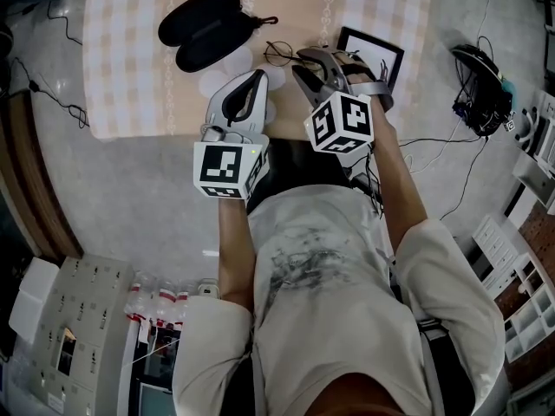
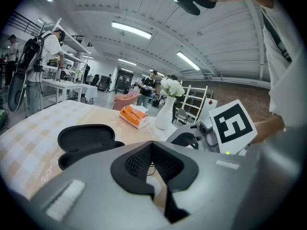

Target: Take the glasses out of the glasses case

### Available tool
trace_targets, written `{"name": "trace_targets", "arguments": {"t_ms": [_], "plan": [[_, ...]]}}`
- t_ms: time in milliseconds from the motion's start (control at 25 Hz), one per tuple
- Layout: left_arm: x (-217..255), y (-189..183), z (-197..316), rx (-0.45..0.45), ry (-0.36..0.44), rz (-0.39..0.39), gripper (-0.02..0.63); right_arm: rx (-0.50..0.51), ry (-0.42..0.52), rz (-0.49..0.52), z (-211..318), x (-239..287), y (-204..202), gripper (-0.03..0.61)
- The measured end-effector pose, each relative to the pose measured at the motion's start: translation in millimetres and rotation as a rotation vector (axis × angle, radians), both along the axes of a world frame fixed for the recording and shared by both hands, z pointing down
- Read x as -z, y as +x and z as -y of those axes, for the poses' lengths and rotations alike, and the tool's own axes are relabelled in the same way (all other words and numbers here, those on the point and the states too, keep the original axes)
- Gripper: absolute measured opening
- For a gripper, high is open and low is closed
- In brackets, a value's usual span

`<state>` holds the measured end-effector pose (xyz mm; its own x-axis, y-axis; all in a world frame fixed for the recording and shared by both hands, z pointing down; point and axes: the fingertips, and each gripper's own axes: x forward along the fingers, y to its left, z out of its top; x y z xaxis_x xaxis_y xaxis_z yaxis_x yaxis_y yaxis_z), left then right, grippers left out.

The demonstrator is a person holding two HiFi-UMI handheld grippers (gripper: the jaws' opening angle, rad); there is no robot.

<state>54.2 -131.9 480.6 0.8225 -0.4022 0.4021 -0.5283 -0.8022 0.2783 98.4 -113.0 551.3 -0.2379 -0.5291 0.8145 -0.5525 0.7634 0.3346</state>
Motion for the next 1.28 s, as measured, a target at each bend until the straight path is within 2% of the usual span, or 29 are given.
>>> {"name": "trace_targets", "arguments": {"t_ms": [120,240,360,880,1080,1280], "plan": [[10.9,0.8,-2.9,-0.004,0.019,-0.007,0.009,-0.035,0.051,0.058,-1.8,24.6,3.1,0.117],[24.7,0.8,-6.6,-0.010,0.042,-0.014,0.009,-0.079,0.115,0.104,-4.6,52.6,10.0,0.049],[40.4,0.1,-10.8,-0.011,0.064,-0.022,0.009,-0.112,0.154,0.139,-11.0,78.7,16.1,0.020],[100.9,-6.3,-26.8,-0.040,0.172,-0.038,0.009,-0.284,0.249,0.281,-48.6,153.8,44.8,0.017],[107.5,-6.3,-32.1,-0.048,0.177,-0.046,0.009,-0.357,0.256,0.372,-61.9,164.5,51.0,0.017],[109.1,-7.0,-37.5,-0.060,0.180,-0.040,0.009,-0.380,0.257,0.418,-69.4,167.1,49.7,0.015]]}}
